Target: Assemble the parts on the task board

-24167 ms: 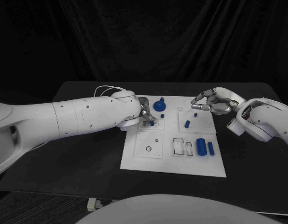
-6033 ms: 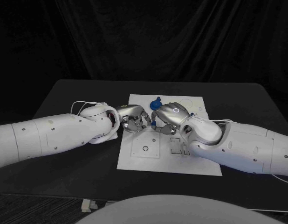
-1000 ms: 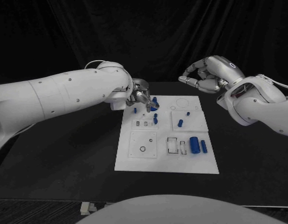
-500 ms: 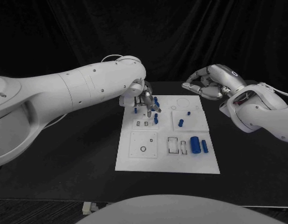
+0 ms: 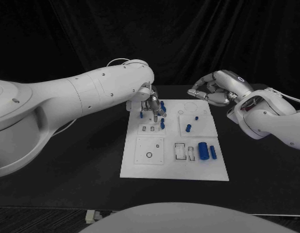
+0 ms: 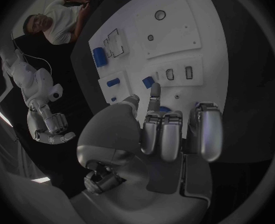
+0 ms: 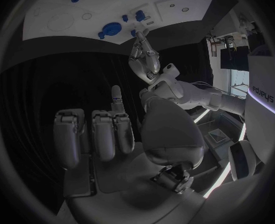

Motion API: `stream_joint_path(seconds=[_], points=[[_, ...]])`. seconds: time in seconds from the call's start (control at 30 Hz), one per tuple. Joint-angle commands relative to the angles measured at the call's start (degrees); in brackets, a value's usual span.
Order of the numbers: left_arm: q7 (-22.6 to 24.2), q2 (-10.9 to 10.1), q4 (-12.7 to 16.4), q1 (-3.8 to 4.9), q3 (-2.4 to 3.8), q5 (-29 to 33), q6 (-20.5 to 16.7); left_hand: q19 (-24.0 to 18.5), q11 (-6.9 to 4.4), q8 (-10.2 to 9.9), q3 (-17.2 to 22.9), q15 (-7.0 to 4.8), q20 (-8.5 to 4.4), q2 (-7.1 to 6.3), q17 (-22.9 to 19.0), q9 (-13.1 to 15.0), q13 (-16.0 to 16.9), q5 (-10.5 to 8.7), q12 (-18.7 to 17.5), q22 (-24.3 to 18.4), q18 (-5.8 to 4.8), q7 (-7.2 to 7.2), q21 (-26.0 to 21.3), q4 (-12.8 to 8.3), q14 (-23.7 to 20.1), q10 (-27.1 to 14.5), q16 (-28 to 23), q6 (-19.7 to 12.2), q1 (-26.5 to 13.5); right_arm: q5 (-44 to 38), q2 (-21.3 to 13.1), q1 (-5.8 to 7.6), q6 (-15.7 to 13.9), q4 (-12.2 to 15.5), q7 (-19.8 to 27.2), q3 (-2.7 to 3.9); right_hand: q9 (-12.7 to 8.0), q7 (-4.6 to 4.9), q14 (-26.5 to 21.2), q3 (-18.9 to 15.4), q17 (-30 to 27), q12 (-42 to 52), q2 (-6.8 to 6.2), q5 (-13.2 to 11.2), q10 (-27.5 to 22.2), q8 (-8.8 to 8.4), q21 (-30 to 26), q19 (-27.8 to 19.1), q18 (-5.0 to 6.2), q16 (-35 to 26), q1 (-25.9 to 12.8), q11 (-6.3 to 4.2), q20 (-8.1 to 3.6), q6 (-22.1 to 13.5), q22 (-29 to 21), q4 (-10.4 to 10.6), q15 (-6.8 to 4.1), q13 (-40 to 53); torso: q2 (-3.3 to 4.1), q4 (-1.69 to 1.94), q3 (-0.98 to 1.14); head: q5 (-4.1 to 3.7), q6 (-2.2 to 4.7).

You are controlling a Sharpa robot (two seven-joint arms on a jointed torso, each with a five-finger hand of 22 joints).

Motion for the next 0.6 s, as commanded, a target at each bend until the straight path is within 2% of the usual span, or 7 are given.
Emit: stream_joint_path(seconds=[0.03,0.27,0.6], points=[[0.55,0.62,-0.73,-0.46,0.06,0.81,-2.48,1.81,0.37,-0.42,0.03,0.33,0.12,-0.04,15.07,-0.09,15.09,0.43,0.2,11.33,-0.83,-0.04,-0.25,-0.48,5.95,6.08,0.15,-0.48,0.82,0.04,0.09,-0.22,1.26,-0.07,-0.41,0.04,-0.06,-0.09,5.96,-0.26,14.86,0.15,-0.08,0.24,5.97,-0.31,-0.29,5.37,-0.6,0.04,-0.44,0.44,0.46,-0.31,14.65,-0.05,0.46,15.09,0.02,0.11,-0.09,-0.03,-0.01],[0.67,1.43,-1.69,-1.37,0.06,0.81,-3.06,1.73,0.46,-0.86,0.45,0.42,0.23,-0.02,15.07,-0.2,15.09,1.1,0.2,11.27,-0.78,0.06,-0.55,-1.12,5.95,6.08,0.15,-0.57,1.94,0.04,0.32,-0.51,1.63,-0.27,-0.51,0.04,-0.06,-0.08,5.96,-0.31,14.86,0.15,-0.09,0.19,5.97,-0.28,-0.37,5.33,-0.58,0.04,-0.53,0.46,0.47,-0.33,14.62,-0.05,0.48,15.09,0.07,0.04,-0.11,0.15,-0.01],[0.51,1.97,-2.63,-2.6,0.06,0.81,-2.98,1.67,0.55,-1.15,0.47,0.48,0.29,-0.15,15.07,-0.32,15.09,0.84,0.2,11.22,-0.74,0.18,-0.77,-1.26,5.95,6.08,0.15,-0.73,2.17,0.03,0.44,-0.73,1.97,-0.41,-0.46,0.04,-0.05,-0.06,5.94,-0.37,14.79,0.15,-0.08,0.1,5.97,-0.23,-0.42,5.29,-0.56,0.01,-0.64,0.47,0.5,-0.36,14.6,-0.05,0.5,15.09,-0.03,0.05,-0.1,0.31,-0.01]])
